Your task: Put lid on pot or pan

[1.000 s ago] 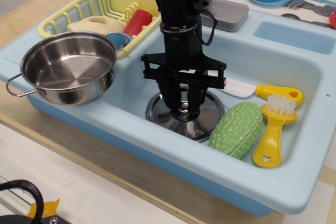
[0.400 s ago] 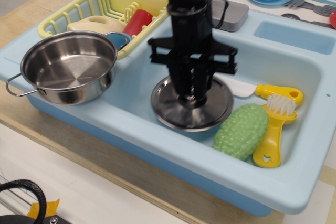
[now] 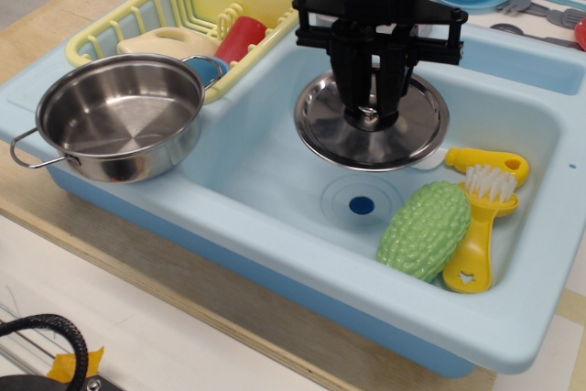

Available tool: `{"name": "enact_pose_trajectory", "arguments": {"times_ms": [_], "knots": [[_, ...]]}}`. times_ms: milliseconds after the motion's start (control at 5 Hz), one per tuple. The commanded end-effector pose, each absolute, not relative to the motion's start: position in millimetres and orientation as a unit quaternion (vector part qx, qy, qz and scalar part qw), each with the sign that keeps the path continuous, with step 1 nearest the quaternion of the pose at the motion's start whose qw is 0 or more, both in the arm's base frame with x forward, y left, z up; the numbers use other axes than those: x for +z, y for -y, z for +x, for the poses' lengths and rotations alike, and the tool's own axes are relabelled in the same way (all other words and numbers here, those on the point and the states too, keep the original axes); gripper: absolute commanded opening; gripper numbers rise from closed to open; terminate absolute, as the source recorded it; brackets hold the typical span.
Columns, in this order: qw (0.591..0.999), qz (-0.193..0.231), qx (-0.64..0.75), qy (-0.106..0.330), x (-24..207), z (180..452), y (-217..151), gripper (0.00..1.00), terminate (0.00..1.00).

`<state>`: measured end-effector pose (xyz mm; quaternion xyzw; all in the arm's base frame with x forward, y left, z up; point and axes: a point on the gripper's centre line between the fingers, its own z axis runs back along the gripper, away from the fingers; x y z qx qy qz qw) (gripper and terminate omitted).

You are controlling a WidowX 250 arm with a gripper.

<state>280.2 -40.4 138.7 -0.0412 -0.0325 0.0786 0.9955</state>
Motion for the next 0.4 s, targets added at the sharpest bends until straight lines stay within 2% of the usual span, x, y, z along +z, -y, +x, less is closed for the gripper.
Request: {"name": "enact_pose_trajectory", "arguments": {"times_ms": [0,200], "knots": [[0.988,-0.029,0.128,0.080,194.1,251.3,32.2,0.00,0.00],[0.983,-0.033,0.161,0.086,198.8,232.4,4.9,0.00,0.00]]}}
